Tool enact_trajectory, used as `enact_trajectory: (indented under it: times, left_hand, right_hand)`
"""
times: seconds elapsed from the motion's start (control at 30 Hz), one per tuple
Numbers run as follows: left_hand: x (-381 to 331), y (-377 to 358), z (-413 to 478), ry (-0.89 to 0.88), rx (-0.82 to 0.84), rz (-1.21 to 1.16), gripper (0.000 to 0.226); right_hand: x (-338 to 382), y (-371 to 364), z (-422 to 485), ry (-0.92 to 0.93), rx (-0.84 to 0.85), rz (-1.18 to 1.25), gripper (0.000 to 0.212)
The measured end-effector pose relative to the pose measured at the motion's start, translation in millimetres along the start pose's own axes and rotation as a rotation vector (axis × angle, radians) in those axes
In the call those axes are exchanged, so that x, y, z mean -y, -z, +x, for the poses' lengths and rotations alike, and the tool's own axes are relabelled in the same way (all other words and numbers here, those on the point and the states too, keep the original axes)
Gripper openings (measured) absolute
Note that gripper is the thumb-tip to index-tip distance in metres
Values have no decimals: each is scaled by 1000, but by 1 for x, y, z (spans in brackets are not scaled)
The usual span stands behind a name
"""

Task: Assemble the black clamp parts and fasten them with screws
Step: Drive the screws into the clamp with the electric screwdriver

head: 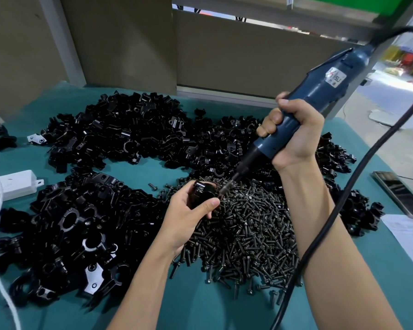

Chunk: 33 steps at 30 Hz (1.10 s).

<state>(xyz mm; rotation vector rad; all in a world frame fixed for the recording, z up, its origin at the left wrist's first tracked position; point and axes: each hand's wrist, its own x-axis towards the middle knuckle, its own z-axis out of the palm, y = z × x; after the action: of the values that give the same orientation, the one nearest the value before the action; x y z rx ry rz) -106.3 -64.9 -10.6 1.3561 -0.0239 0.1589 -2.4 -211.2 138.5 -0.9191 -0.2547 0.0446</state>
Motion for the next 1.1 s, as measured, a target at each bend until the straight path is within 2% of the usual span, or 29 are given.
enact_trajectory:
  times: [0.63, 0.97, 1.1]
  left_hand:
    - [0, -1, 0, 15, -32, 68, 24]
    - [4, -2, 2, 25, -26, 72, 19]
    - [5, -3, 2, 43, -43, 18, 27]
  right_hand:
    - [4, 5, -2, 44, -20, 28, 10]
    - [3, 4, -4, 41, -11, 16, 9]
    - [3, 2, -4, 38, -4, 22, 9]
